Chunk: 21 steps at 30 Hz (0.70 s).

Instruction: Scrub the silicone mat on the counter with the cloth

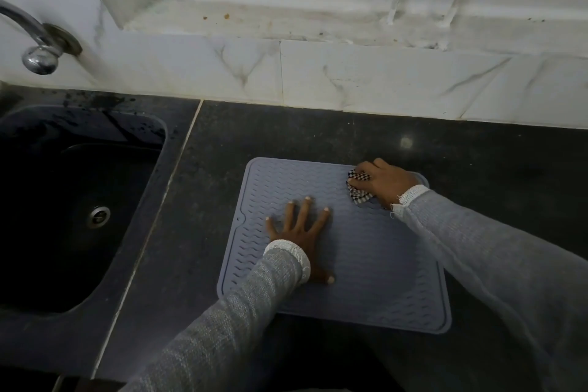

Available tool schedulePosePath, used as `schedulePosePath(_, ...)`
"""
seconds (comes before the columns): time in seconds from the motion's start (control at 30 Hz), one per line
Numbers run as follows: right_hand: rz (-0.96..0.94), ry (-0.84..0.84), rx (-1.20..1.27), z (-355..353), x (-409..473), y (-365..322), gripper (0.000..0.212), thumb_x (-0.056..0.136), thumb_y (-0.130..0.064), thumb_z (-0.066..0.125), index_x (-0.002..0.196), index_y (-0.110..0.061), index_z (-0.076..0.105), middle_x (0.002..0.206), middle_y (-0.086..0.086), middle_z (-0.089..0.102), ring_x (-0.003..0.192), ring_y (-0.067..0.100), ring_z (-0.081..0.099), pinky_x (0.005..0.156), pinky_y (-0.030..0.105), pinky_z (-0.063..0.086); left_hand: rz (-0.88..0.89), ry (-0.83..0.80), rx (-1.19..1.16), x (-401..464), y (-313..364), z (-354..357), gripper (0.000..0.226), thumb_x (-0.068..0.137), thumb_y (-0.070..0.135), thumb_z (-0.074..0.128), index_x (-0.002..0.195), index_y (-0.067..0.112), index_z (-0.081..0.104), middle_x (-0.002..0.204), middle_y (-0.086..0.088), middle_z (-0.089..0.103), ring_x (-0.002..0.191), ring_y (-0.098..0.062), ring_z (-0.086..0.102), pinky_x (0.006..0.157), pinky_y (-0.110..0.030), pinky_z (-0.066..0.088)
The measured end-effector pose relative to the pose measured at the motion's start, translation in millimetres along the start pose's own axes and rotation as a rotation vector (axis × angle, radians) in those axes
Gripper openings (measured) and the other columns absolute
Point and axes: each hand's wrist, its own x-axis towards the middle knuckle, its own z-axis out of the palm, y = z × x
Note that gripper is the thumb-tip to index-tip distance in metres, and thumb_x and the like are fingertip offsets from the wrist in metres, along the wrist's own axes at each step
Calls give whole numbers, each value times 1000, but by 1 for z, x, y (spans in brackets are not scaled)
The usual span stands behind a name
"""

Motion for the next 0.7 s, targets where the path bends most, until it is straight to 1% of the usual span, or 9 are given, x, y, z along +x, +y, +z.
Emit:
schedulePosePath(0.1,24,23,136,-14,5,-6,49,91,-28,54,137,-25,35,138,6,34,121,25,38,96,35,40,-5,-28,3,-2,-5,3,130,60,72,69,141,44,-28,148,1,-42,138,-34,-31,104,-74,-4)
schedulePosePath(0.2,-56,118,86,-32,23,-23,60,85,-26,62,139,-28,35,140,7,31,124,29,36,97,40,41,-4,-42,2,-1,-5,3,129,59,74,68,140,45,-29,147,2,-43,138,-34,-32,103,-75,-4)
schedulePosePath(0.23,-69,153,78,-39,30,-31,60,85,-26,62,139,-27,35,141,7,30,125,30,35,98,41,42,-5,-44,5,-1,-5,3,129,59,74,68,139,45,-30,146,3,-44,138,-34,-33,103,-75,-4)
schedulePosePath(0.3,-78,189,91,-52,41,-49,52,89,-20,55,138,-23,38,141,10,32,124,31,34,97,43,42,-8,-51,10,1,-6,2,130,59,75,67,139,45,-30,146,3,-45,137,-34,-33,103,-75,-5)
schedulePosePath(0.37,-97,158,70,-52,48,-63,50,92,-20,52,139,-20,36,143,11,29,126,32,33,99,43,41,-12,-62,10,2,-6,3,130,58,75,67,139,45,-31,145,3,-45,137,-34,-33,103,-75,-5)
schedulePosePath(0.43,-131,123,-5,-43,46,-67,57,91,-21,55,142,-20,30,148,9,23,131,31,28,104,42,37,-10,-64,10,2,-7,3,131,58,76,67,139,45,-31,146,3,-45,138,-35,-33,103,-75,-4)
schedulePosePath(0.57,-95,38,-15,-26,28,-41,63,91,-29,55,145,-27,23,151,6,18,134,28,24,107,39,32,1,-48,6,0,-7,5,130,58,75,67,139,45,-30,146,3,-44,138,-34,-32,103,-75,-4)
schedulePosePath(0.63,-104,-9,-74,-22,21,-27,66,88,-28,58,144,-27,24,150,5,20,133,28,25,104,39,36,-2,-42,5,1,-8,6,131,58,75,68,139,45,-30,146,4,-45,138,-34,-32,103,-75,-5)
schedulePosePath(0.7,-94,-17,-89,-25,19,-21,66,85,-25,62,143,-27,30,148,4,26,130,27,29,98,39,41,-5,-41,7,2,-8,6,131,57,76,68,138,46,-31,145,4,-45,138,-34,-32,102,-75,-4)
